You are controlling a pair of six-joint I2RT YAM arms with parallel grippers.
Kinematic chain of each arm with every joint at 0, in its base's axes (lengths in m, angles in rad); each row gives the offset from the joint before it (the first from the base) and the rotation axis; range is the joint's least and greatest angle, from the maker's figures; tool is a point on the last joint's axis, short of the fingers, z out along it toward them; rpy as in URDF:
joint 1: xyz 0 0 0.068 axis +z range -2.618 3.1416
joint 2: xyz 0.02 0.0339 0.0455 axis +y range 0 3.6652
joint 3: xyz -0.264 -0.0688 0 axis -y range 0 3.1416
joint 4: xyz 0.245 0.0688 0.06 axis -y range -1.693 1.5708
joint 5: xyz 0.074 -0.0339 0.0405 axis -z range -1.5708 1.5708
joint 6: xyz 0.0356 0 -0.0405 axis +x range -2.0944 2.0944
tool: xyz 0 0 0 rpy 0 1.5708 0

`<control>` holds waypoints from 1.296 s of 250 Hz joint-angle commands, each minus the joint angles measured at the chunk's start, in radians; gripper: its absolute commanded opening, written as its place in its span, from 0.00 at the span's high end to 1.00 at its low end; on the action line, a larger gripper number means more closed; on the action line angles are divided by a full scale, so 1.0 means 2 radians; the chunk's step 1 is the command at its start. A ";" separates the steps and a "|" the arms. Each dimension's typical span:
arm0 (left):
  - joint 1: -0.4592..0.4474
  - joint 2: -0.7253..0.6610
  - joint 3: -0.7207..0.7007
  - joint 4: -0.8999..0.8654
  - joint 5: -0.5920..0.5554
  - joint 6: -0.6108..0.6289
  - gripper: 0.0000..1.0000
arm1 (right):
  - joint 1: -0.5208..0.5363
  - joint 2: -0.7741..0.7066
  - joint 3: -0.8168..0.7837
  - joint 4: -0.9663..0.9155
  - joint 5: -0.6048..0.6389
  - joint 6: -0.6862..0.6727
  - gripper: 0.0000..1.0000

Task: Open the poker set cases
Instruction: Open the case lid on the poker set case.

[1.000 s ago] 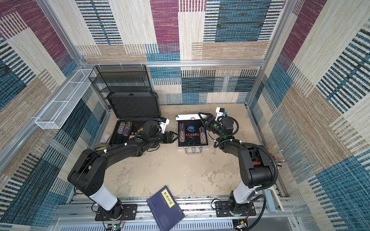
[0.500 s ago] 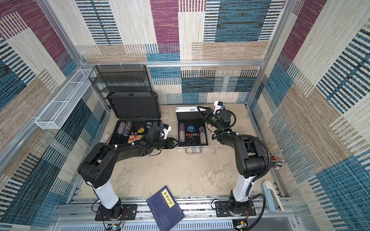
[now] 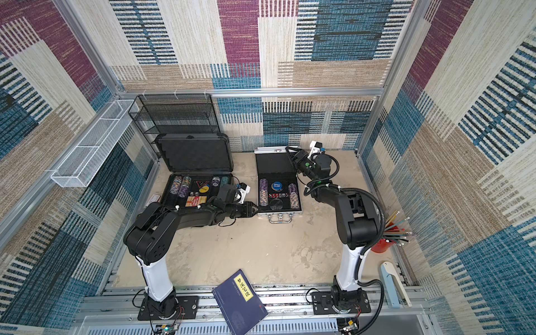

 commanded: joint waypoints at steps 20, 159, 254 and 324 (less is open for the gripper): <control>0.000 0.008 0.003 0.022 0.003 -0.003 0.59 | 0.000 0.015 0.017 0.011 0.027 0.014 0.56; 0.002 0.019 0.007 0.022 0.006 -0.003 0.61 | 0.000 0.002 0.027 -0.010 0.032 -0.011 0.36; 0.010 0.019 0.007 0.025 0.007 -0.003 0.61 | -0.001 -0.078 0.001 -0.130 0.011 -0.135 0.29; 0.013 0.022 0.013 0.023 0.007 -0.001 0.62 | -0.001 -0.170 -0.051 -0.377 0.114 -0.364 0.38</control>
